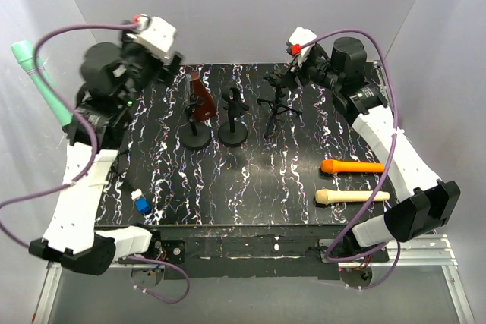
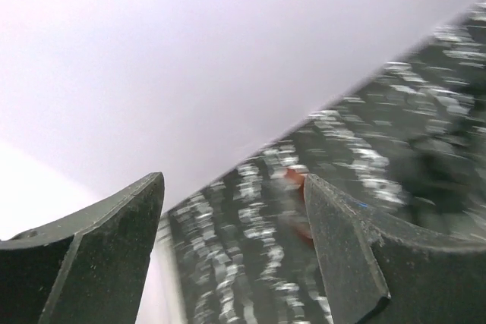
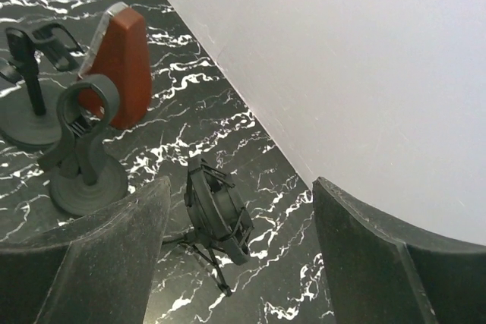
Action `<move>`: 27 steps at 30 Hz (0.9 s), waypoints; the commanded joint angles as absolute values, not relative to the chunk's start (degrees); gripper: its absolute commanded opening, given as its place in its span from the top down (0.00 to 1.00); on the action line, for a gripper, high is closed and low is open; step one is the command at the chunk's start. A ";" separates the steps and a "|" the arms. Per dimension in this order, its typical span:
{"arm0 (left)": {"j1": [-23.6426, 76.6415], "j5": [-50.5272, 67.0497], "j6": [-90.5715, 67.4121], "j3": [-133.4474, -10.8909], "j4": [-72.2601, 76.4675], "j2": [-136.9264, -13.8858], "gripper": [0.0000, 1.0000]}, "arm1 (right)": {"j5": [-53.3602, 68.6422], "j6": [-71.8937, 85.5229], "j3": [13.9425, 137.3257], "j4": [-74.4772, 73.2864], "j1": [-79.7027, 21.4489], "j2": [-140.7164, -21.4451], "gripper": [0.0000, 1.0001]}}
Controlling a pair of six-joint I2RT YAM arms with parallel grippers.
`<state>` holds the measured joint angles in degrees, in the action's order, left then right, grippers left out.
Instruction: Remove the microphone from the stand
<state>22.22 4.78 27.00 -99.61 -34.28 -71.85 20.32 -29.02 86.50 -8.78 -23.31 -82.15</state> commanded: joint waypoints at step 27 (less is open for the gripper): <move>-27.33 -6.07 11.17 -90.89 -39.02 -47.99 0.19 | 31.81 -21.00 102.92 -15.38 -24.17 -90.61 0.19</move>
<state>-26.72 2.50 10.98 -95.42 -35.16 -46.44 28.93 -22.13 99.26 -15.18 -23.49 -90.28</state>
